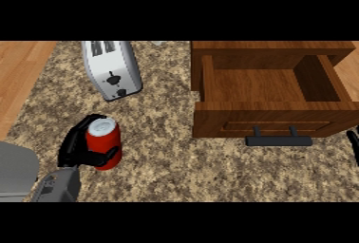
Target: Pick up the can, place it into the drawer and close the drawer
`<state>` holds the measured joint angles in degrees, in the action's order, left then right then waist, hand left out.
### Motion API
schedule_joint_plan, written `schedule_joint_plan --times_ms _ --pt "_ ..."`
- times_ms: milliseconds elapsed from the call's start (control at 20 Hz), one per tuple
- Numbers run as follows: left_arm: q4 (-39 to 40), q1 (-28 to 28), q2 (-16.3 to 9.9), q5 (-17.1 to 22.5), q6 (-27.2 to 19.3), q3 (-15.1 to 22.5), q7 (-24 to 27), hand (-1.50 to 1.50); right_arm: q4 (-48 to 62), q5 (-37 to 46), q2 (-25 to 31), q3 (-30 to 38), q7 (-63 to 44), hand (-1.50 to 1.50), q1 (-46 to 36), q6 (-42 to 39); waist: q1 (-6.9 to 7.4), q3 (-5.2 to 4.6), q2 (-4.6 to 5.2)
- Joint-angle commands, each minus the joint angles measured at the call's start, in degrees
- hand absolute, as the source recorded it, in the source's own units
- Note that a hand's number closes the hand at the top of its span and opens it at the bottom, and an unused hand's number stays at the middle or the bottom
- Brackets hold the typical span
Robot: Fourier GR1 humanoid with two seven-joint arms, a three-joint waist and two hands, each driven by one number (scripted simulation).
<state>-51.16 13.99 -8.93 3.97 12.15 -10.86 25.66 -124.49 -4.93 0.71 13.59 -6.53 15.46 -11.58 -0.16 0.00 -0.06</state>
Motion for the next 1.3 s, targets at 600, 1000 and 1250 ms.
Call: schedule_joint_plan --times_ms 600,1000,1250 --pt "-24.41 -3.82 4.56 1.9 -11.39 3.07 -14.14 1.5 -1.76 0.98 -0.69 -4.32 5.38 -1.5 8.75 1.65 0.32 0.05 -0.23" --pt "-27.75 6.9 7.56 -3.49 -18.58 8.85 -21.98 1.5 -3.61 -1.52 -0.56 1.0 -0.4 -1.5 2.57 0.74 0.06 0.02 -0.06" --pt "-31.7 11.85 8.86 -4.18 -21.32 12.75 -29.88 1.5 -3.49 -5.36 2.16 5.12 -0.42 -1.5 3.89 -1.89 -0.27 0.02 -0.06"
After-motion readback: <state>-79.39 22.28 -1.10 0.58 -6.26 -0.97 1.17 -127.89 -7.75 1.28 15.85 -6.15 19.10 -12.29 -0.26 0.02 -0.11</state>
